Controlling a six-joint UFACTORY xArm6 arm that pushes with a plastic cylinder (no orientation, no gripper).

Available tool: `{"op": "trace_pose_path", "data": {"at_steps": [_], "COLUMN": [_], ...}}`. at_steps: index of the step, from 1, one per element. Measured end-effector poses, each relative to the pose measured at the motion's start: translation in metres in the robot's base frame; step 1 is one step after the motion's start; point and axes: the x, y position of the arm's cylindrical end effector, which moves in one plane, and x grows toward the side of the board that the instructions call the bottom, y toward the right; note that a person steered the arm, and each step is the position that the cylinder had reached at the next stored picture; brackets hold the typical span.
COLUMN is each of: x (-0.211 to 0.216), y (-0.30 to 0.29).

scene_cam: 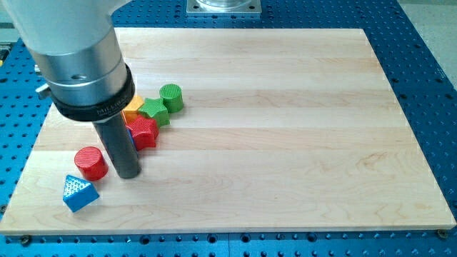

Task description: Move the red circle into the cube

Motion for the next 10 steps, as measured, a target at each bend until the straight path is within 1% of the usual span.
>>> {"op": "trace_pose_path", "data": {"at_steps": [1,2,3,4,5,6,7,8,9,10], "x": [-0.018,0.002,0.028,0.080,0.084,0.054,0.033,0.075,0.070,0.034], "y": [0.000,-0.003,0.010,0.013,0.009,-0.039,-0.053,-0.036,-0.109,-0.103]}}
